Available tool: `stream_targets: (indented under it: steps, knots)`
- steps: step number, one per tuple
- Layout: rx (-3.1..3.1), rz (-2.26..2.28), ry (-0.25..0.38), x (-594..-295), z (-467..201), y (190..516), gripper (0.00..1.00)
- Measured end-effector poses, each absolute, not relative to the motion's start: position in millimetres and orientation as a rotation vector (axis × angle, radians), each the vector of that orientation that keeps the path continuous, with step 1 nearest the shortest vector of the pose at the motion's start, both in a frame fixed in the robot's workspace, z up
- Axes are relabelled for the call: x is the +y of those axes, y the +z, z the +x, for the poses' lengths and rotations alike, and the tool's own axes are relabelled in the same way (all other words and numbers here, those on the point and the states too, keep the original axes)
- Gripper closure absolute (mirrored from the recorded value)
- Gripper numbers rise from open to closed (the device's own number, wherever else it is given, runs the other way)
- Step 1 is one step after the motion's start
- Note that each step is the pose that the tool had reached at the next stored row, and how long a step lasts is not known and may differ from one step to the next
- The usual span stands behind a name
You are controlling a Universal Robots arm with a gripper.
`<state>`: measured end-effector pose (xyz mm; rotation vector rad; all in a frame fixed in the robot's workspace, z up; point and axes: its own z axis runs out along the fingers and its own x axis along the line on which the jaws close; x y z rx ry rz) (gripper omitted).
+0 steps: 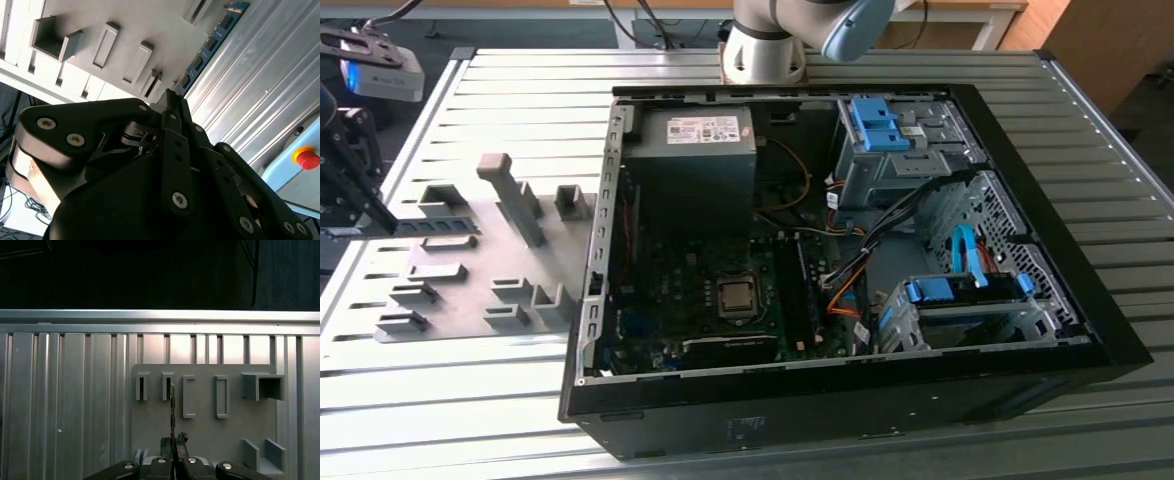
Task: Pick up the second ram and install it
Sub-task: 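Pick up the second ram and move it above second insertion slot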
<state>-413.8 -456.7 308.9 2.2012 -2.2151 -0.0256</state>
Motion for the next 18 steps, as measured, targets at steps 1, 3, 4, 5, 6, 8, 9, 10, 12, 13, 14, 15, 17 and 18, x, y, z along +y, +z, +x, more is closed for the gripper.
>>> stream_targets:
  steps: [1, 3, 4, 5, 6, 8, 9, 10, 12, 13, 14, 15, 17, 18]
  knots:
    - [-2.215, 2.201, -0.026, -456.7, -413.8, 310.3, 0.86]
    - [-2.215, 2.201, -0.026, -456.7, -413.8, 312.8, 0.86]
    - [-2.215, 2.201, -0.026, -456.7, -413.8, 314.0, 0.86]
    - [-2.215, 2.201, -0.026, -456.7, -413.8, 315.3, 0.86]
    - [-2.215, 2.201, -0.026, -456.7, -413.8, 316.5, 0.86]
    - [-2.215, 2.201, -0.026, -456.7, -413.8, 319.2, 0.86]
    - [-2.215, 2.201, -0.026, -456.7, -413.8, 320.7, 0.86]
    - [-2.215, 2.201, -0.026, -456.7, -413.8, 322.2, 0.86]
    - [-2.215, 2.201, -0.026, -456.7, -413.8, 325.0, 0.86]
    - [-2.215, 2.201, -0.026, -456.7, -413.8, 326.4, 0.86]
    - [-2.215, 2.201, -0.026, -456.7, -413.8, 327.8, 0.86]
    - [-2.215, 2.201, -0.026, -456.7, -413.8, 329.2, 0.86]
    - [-2.215, 2.201, -0.026, -456.7, -413.8, 332.4, 0.86]
    - [-2.215, 2.201, -0.026, -456.7, -413.8, 333.9, 0.86]
